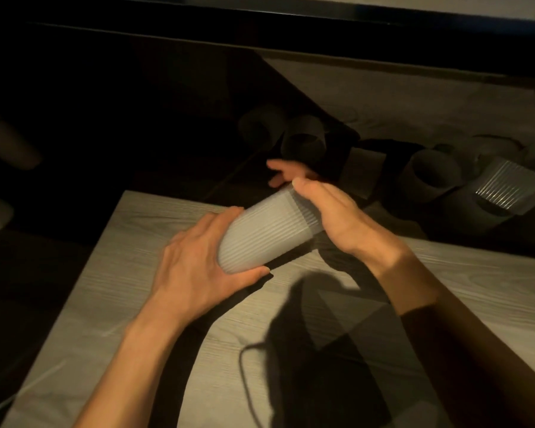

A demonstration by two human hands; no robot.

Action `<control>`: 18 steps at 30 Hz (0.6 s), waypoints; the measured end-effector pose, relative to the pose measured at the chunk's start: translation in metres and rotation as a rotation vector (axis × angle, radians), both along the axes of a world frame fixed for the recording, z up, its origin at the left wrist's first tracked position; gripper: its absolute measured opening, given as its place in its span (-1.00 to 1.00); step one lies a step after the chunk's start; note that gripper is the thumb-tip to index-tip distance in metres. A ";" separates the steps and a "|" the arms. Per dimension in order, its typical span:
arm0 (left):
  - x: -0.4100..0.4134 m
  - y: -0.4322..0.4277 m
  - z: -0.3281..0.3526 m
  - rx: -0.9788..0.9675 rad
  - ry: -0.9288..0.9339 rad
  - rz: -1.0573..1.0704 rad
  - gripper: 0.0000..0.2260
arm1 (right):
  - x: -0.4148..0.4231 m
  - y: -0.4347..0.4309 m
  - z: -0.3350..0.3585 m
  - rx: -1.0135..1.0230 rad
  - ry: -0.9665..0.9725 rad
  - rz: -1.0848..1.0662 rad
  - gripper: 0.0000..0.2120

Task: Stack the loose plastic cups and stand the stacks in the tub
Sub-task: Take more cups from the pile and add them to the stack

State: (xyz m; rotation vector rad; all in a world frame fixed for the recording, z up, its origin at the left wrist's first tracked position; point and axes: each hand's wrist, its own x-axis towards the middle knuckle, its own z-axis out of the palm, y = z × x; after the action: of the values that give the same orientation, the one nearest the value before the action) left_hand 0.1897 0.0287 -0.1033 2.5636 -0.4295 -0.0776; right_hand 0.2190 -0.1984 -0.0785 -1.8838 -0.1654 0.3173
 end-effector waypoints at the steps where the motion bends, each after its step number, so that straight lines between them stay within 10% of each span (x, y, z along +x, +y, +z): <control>1: -0.001 -0.003 0.000 -0.043 0.015 0.023 -0.20 | -0.003 0.004 -0.003 0.093 0.011 -0.048 -0.58; 9: -0.002 -0.017 -0.004 -0.145 0.038 0.035 -0.24 | -0.013 -0.025 -0.011 -0.005 -0.210 -0.494 -0.68; 15: 0.014 -0.033 0.002 -0.149 0.004 0.014 -0.26 | 0.017 -0.081 -0.011 -0.981 -0.118 -0.361 -0.13; 18: 0.021 -0.039 0.002 -0.125 -0.007 0.006 -0.28 | 0.008 -0.083 -0.005 -0.705 -0.131 -0.443 -0.21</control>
State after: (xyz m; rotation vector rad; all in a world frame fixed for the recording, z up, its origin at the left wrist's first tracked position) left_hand 0.2107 -0.0107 -0.1012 2.4427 -0.4157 -0.0386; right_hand 0.2275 -0.2816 -0.0837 -2.5659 0.3182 -0.0725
